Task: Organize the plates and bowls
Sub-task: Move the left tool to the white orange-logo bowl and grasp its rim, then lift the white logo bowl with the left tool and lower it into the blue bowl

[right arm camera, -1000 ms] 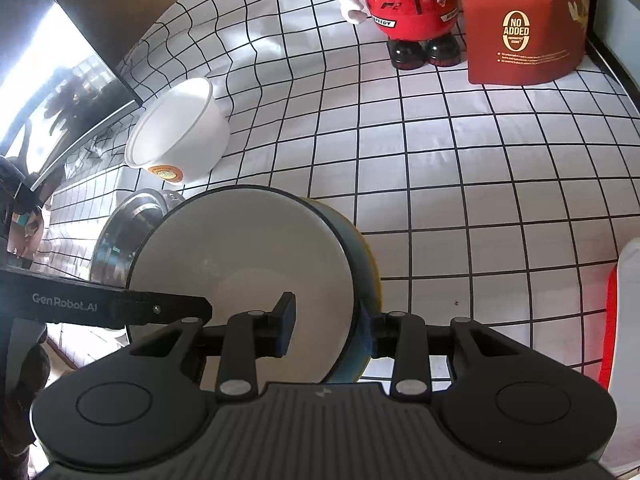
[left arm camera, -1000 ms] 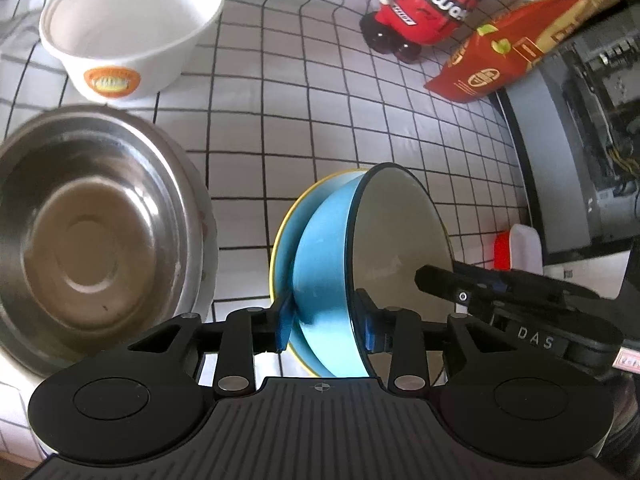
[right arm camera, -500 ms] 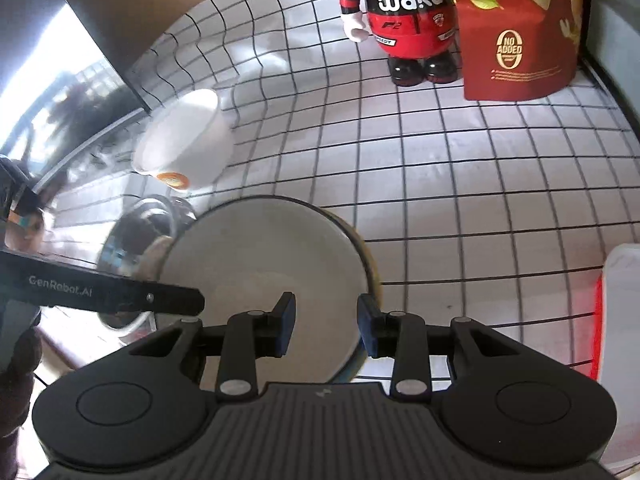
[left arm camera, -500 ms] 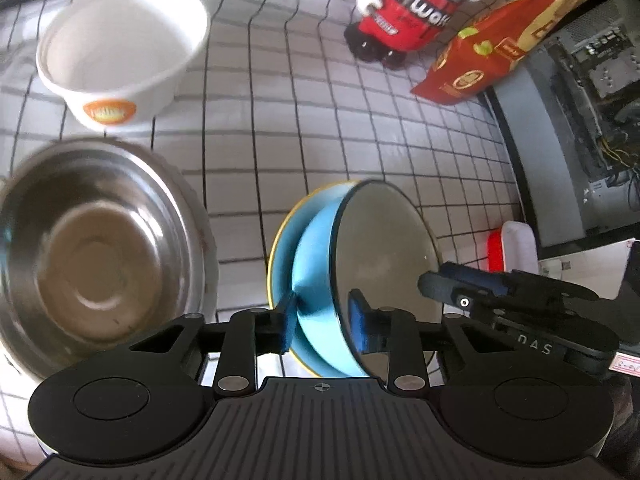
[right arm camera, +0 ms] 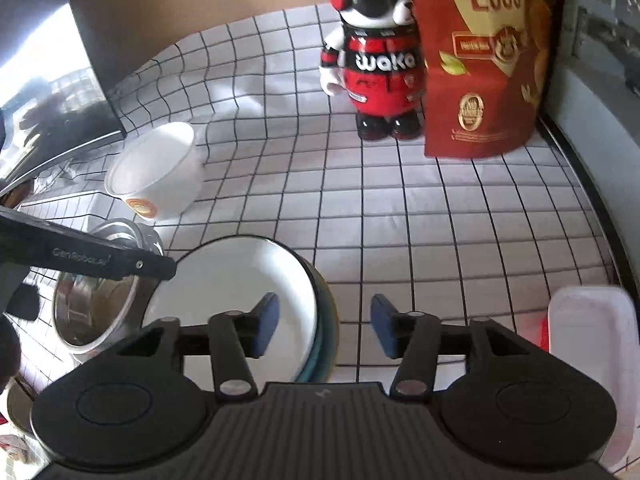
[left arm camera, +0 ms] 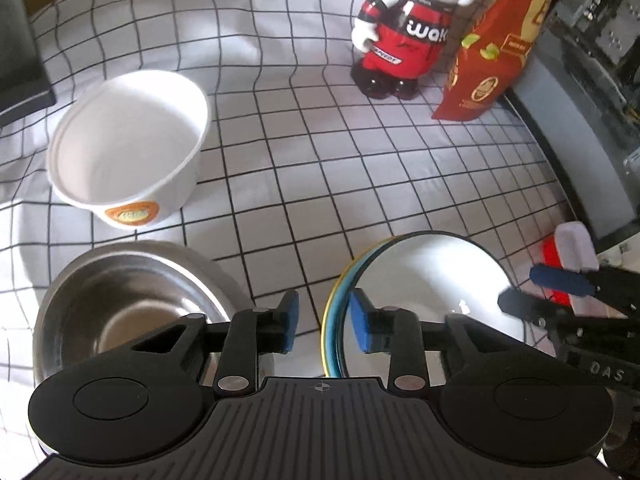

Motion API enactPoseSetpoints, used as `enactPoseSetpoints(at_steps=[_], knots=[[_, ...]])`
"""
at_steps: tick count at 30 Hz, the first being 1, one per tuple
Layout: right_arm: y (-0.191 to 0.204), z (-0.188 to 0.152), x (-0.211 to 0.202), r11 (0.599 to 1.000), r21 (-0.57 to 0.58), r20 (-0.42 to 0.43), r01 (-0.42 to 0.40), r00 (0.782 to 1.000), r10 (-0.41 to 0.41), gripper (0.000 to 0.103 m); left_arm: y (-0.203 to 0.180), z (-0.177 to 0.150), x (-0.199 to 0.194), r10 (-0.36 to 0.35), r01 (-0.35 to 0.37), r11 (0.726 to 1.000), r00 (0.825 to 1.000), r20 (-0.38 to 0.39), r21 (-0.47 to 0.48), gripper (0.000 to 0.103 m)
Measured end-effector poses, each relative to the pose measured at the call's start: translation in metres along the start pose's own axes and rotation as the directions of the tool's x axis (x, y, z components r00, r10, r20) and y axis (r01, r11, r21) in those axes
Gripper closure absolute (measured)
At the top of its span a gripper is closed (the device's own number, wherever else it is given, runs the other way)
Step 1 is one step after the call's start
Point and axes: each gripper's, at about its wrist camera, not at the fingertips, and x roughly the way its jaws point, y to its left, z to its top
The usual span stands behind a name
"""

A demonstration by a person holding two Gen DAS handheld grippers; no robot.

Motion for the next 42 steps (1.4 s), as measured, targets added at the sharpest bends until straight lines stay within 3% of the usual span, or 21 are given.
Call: enactPoseSetpoints(at_steps=[4, 8, 10, 11, 16, 20, 23, 26, 29, 31, 34, 37, 42], knots=[[-0.01, -0.015, 0.026, 0.991, 0.109, -0.124, -0.074, 0.988, 0.087, 0.051, 0.005, 0.003, 0.021, -0.045, 0.043, 0.998, 0.997, -0.062, -0.035, 0.064], [-0.009, -0.025, 0.047, 0.962, 0.198, -0.208, -0.188, 0.951, 0.229, 0.051, 0.013, 0.002, 0.042, -0.101, 0.089, 0.991, 0.986, -0.135, -0.096, 0.071], [-0.006, -0.026, 0.05, 0.965, 0.189, -0.214, -0.181, 0.952, 0.22, 0.05, 0.017, 0.001, 0.047, -0.145, 0.124, 0.982, 0.978, -0.148, -0.141, 0.076], [-0.004, -0.025, 0.051, 0.967, 0.181, -0.214, -0.178, 0.953, 0.215, 0.05, 0.018, 0.001, 0.047, -0.161, 0.137, 0.978, 0.976, -0.147, -0.159, 0.073], [0.001, -0.012, 0.058, 0.967, 0.165, -0.203, -0.192, 0.953, 0.224, 0.051, 0.024, 0.007, 0.046, -0.123, 0.1, 0.978, 0.986, -0.117, -0.184, 0.073], [0.004, -0.002, 0.062, 0.977, 0.126, -0.208, -0.172, 0.958, 0.196, 0.051, 0.037, 0.009, 0.044, -0.162, 0.129, 0.96, 0.98, -0.117, -0.249, 0.073], [0.009, 0.009, 0.039, 0.992, 0.027, -0.188, -0.124, 0.974, 0.127, 0.051, 0.051, 0.011, 0.022, -0.202, 0.17, 0.945, 0.975, -0.091, -0.279, 0.073], [0.022, 0.035, -0.002, 0.989, -0.132, -0.096, -0.066, 0.994, 0.054, 0.051, 0.072, 0.015, -0.024, -0.241, 0.236, 0.928, 0.97, 0.019, -0.288, 0.073], [0.047, 0.078, -0.043, 0.964, -0.267, 0.053, 0.015, 0.999, 0.0, 0.05, 0.101, 0.025, -0.075, -0.178, 0.219, 0.931, 0.971, 0.161, -0.292, 0.073], [0.066, 0.108, -0.062, 0.951, -0.306, 0.147, 0.042, 0.989, 0.003, 0.035, 0.122, 0.033, -0.101, -0.08, 0.155, 0.936, 0.968, 0.238, -0.317, 0.073], [0.093, 0.149, -0.067, 0.947, -0.318, 0.226, 0.057, 0.974, 0.017, 0.024, 0.153, 0.044, -0.111, 0.046, 0.059, 0.92, 0.965, 0.258, -0.387, 0.073], [0.115, 0.169, -0.035, 0.952, -0.304, 0.176, 0.035, 0.984, 0.02, 0.024, 0.182, 0.049, -0.082, 0.073, 0.035, 0.889, 0.973, 0.218, -0.456, 0.073], [0.141, 0.174, 0.046, 0.933, -0.36, -0.018, 0.01, 1.0, -0.018, 0.024, 0.218, 0.04, -0.024, 0.055, 0.052, 0.806, 0.985, 0.162, -0.589, 0.073]])
